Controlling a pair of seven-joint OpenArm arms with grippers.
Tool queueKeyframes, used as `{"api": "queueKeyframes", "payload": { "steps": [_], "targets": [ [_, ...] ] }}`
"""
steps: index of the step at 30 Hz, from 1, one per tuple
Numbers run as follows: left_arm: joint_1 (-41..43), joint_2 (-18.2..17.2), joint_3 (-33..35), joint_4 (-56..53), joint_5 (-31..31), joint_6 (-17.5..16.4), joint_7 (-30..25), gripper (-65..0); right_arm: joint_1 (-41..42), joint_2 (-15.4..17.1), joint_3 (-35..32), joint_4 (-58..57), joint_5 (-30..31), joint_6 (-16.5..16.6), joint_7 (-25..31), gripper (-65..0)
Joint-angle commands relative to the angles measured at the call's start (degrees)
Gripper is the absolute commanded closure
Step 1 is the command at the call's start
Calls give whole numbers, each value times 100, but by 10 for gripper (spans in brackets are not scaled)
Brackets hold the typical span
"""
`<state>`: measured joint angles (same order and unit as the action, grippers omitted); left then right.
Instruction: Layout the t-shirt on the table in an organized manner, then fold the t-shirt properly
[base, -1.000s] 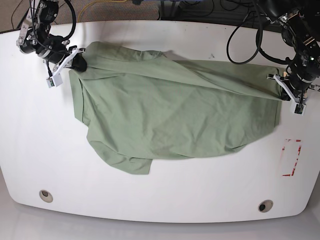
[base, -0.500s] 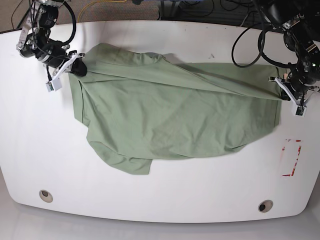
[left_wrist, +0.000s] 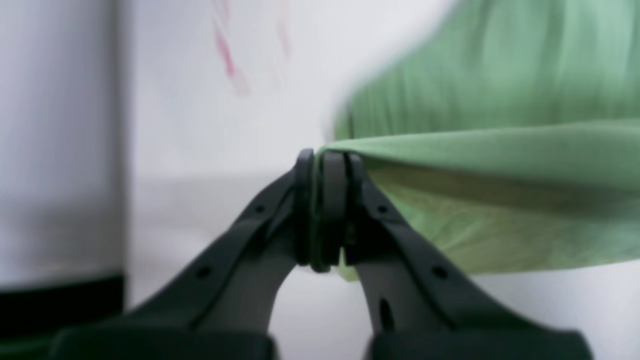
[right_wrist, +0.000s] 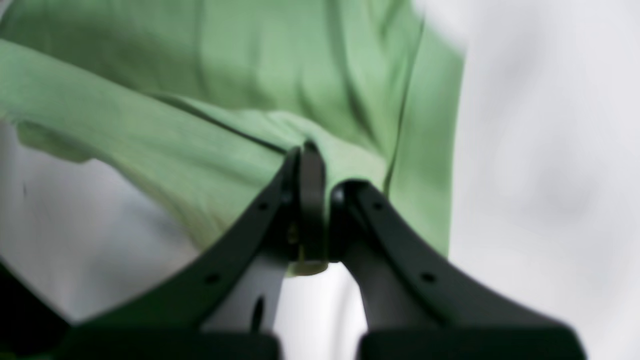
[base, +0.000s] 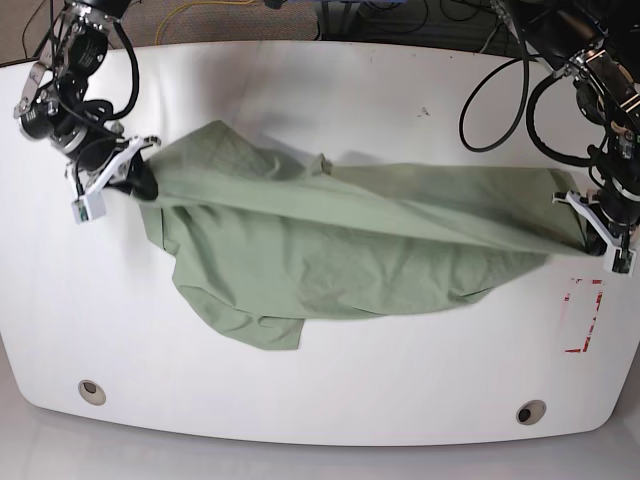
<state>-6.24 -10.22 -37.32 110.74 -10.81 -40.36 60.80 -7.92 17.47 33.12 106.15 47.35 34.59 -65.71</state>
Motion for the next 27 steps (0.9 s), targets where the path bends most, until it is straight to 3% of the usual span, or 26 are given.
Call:
{"api": "queueKeyframes", "payload": {
  "steps": [1, 10, 21, 27],
  "targets": [
    [-488, -117, -17, 148, -22, 36, -106, 0, 419, 156, 50, 124, 34, 9, 141, 0],
    [-1947, -240, 299, 148, 4, 36, -106, 0, 2001, 710, -345, -588, 34, 9, 149, 0],
    [-3750, -486, 1099, -1, 13, 36, -80, 0, 4471, 1545, -1435, -2144, 34, 9, 158, 0],
    [-4919, -486, 1363, -529, 13, 462, -80, 0, 6124, 1940, -2446, -2901, 34, 9, 158, 0]
  ]
}}
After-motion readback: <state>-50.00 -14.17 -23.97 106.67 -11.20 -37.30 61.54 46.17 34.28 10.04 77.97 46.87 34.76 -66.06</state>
